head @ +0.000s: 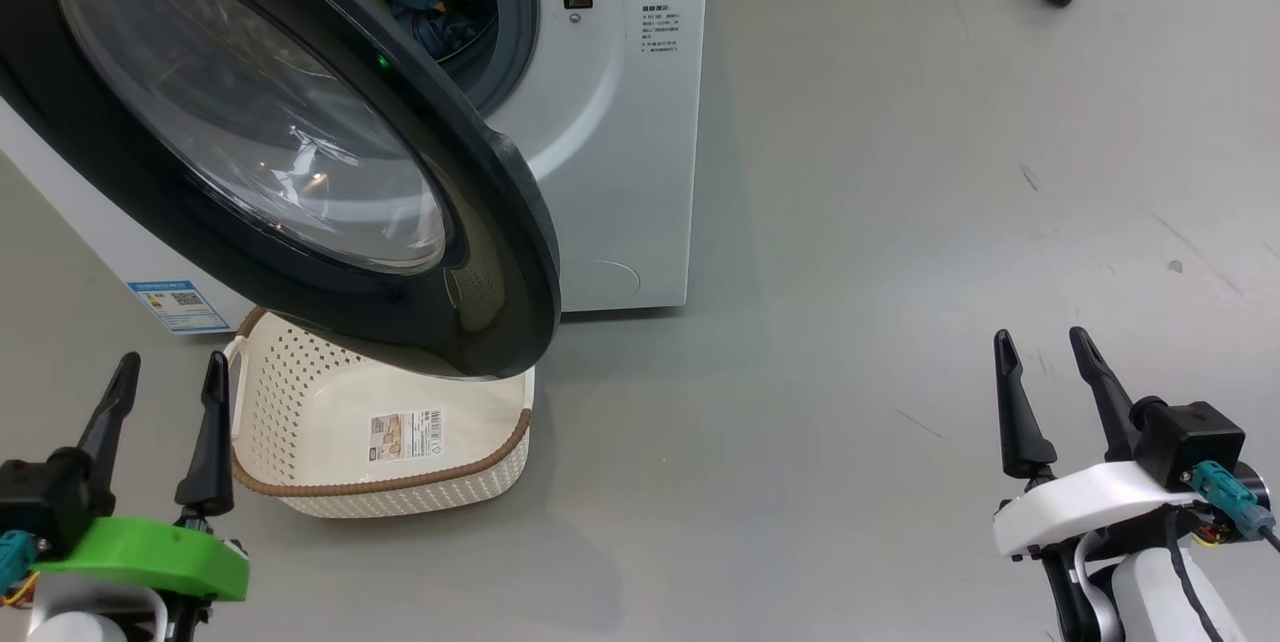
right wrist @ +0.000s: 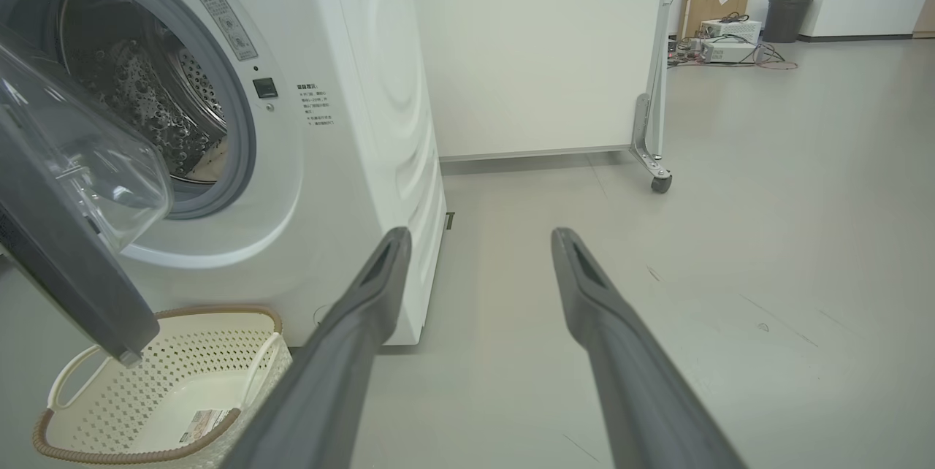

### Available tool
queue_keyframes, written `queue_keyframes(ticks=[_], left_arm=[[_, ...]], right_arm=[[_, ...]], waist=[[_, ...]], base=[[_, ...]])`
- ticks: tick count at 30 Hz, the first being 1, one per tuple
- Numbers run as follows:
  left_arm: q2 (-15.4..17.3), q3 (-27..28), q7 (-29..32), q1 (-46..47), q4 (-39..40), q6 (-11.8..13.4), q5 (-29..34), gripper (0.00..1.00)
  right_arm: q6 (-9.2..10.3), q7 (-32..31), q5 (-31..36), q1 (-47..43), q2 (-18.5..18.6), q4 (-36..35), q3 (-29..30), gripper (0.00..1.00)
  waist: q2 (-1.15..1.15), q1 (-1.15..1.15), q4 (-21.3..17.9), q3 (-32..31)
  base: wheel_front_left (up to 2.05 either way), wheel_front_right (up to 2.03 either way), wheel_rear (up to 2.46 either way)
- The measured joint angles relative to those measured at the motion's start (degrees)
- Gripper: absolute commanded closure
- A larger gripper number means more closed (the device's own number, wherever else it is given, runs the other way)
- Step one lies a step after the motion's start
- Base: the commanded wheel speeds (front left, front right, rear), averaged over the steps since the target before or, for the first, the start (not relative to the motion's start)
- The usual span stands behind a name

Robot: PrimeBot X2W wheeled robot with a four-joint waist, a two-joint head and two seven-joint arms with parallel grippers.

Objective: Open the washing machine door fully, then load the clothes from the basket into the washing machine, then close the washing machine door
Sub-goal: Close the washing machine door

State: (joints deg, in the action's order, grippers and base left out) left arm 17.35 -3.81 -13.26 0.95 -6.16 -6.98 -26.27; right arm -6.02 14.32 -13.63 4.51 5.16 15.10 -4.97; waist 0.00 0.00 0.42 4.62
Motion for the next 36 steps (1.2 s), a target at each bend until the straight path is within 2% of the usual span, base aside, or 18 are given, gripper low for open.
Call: queue_keyframes(ticks=[7,12,36], left_arm=[[-3.61,-0.27,-0.53,-1.8,-3.11,2.42,1.56,0.0],[-4.05,-0.52,-1.0,-1.98,-4.02,3.43,3.76,0.0],[-7.24,0.32,-1.02,-0.93,-5.34,4.09,7.1,0.0]], right_arm=[[0.0,0.0,0.04,-0.01,-0.12,0.01,-0.01,0.0],[-0.07,0.0,0.07,-0.02,-0.12,0.01,-0.01,0.0],[-0.42,0.0,0.56,-0.06,-0.15,0.01,-0.2,0.0]], waist=[[0.0,0.0,-0.03,-0.45],[0.0,0.0,-0.04,-0.62],[0.0,0.0,-0.21,-0.71]], base=[[0.0,0.0,0.0],[0.0,0.0,0.0],[0.0,0.0,0.0]])
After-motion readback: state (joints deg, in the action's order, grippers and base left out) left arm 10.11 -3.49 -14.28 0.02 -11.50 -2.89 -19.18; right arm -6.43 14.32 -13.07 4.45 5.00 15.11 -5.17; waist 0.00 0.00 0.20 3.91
